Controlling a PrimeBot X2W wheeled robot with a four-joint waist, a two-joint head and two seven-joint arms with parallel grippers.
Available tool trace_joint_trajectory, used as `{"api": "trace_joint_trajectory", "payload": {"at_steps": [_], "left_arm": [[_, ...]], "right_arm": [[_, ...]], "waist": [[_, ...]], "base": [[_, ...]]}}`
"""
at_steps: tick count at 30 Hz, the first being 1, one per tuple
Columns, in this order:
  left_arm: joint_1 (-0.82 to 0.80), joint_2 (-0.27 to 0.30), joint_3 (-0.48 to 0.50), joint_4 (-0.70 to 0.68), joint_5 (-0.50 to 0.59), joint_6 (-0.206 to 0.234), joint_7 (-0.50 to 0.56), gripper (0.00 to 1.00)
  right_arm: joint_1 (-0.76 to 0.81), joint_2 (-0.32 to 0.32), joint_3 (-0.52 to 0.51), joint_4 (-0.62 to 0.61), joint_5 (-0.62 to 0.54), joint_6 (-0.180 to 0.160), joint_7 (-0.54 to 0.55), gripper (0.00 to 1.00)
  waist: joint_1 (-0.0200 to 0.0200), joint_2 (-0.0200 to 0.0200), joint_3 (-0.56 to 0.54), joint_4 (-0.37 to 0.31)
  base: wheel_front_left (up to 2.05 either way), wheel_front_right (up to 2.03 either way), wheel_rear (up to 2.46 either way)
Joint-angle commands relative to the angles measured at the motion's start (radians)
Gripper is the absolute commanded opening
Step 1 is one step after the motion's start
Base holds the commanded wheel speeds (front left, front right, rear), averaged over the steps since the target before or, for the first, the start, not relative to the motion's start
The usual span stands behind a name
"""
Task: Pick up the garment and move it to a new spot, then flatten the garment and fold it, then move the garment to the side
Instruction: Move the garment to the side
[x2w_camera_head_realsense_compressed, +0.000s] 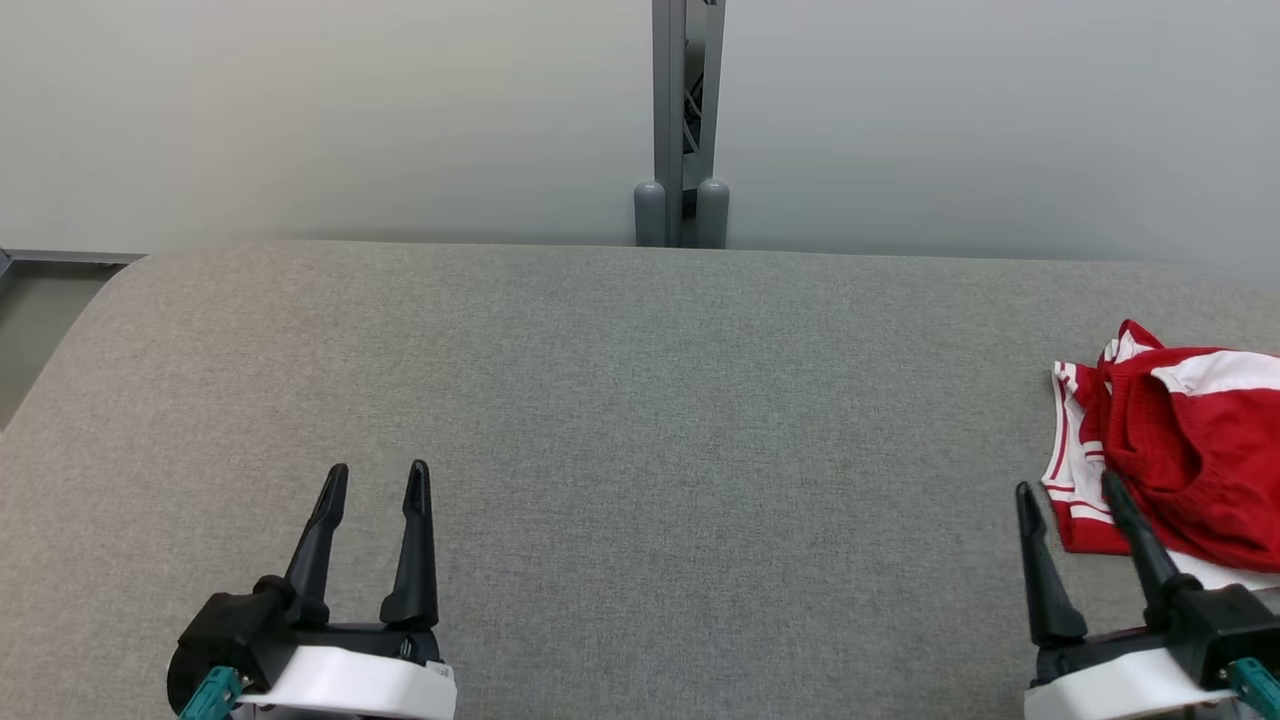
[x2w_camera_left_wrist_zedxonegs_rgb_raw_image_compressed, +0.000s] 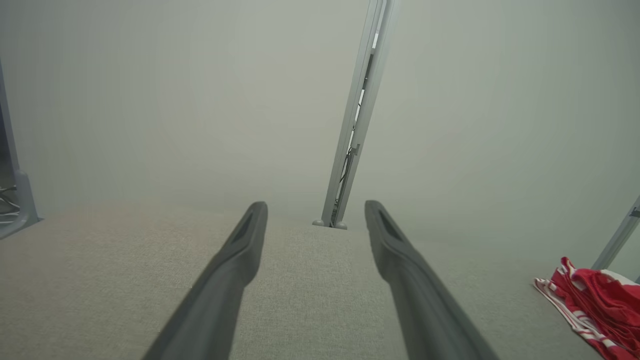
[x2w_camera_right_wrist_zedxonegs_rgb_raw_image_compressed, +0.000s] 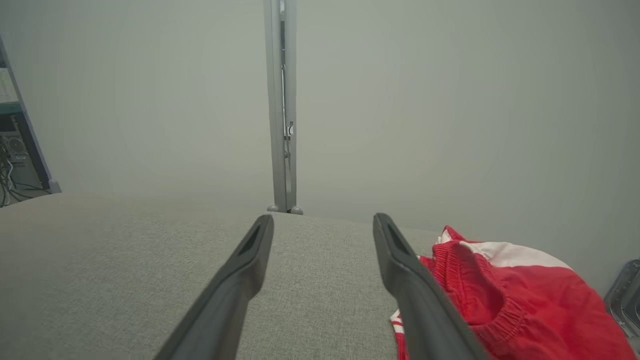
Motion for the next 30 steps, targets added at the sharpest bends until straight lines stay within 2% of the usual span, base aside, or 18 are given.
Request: {"api": "trace_joint_trajectory", "payload": {"at_steps": [1,30], "left_arm": [[0.009,0.004,0.005,-0.012,0.013,0.008,-0.002,1.00],[0.036,0.004,0.008,0.028,0.002,0.002,-0.002,1.00]], "right_arm": [[0.015,-0.001,0.006,-0.014,-0.005,0.000,-0.006,1.00],[0.028,-0.002,0.020,-0.031,0.024,0.000,-0.006,1.00]], "waist": [[0.0000,-0.0001,0.000,0.000],[0.0000,-0.0001,-0.001,0.004]], "base": [[0.00,0.00,0.00],[0.00,0.00,0.00]]}}
